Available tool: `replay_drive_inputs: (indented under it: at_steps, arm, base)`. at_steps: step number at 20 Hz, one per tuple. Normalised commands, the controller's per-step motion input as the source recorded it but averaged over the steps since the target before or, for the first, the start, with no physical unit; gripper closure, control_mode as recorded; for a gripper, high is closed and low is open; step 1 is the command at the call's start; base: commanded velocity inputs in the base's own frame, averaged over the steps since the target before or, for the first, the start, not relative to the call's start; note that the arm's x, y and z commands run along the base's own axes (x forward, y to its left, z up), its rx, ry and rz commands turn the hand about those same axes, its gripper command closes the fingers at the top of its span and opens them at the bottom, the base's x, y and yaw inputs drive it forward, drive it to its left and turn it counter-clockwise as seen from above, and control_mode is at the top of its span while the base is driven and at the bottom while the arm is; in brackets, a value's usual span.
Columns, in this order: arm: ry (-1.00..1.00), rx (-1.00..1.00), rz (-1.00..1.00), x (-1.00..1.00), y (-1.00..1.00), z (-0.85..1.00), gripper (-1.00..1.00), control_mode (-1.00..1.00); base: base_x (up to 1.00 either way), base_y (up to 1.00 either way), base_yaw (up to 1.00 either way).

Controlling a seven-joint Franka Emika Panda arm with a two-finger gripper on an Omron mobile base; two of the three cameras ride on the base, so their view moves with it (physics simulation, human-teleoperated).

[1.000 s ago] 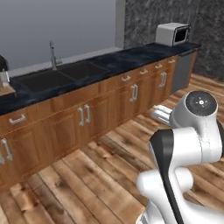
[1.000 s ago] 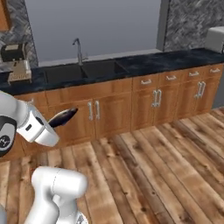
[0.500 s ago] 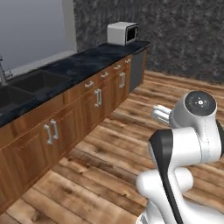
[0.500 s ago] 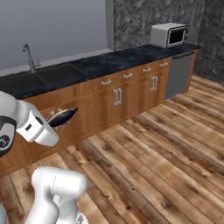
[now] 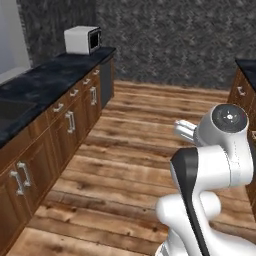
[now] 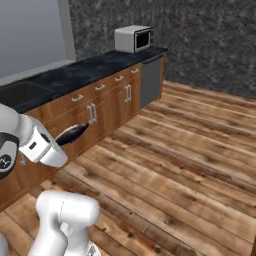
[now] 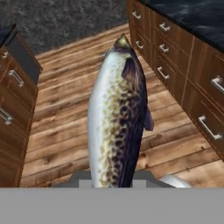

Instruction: Gather the cucumber and onion from the fridge and place them on a tray on the dining counter. Then gather the fish and chicken drumstick from the fridge and place them on the other tray.

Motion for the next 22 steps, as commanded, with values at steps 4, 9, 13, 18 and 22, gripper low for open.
replay_drive_inputs:
  at_steps: [4,9,13,18,22]
  arm:
    - [0.0,0.0,0.0,0.0,0.0,0.0,1.0,1.0]
    - [0.0,0.0,0.0,0.0,0.0,0.0,1.0,1.0]
    - [0.0,0.0,0.0,0.0,0.0,0.0,1.0,1.0]
    - [0.0,0.0,0.0,0.0,0.0,0.0,1.0,1.0]
    - [0.0,0.0,0.0,0.0,0.0,0.0,1.0,1.0]
  base:
    - [0.41,0.39,-0.47]
    - [0.37,0.5,-0.47]
    - [0.33,0.58,-0.46]
    - [0.32,0.52,-0.44]
    - [0.31,0.08,-0.37]
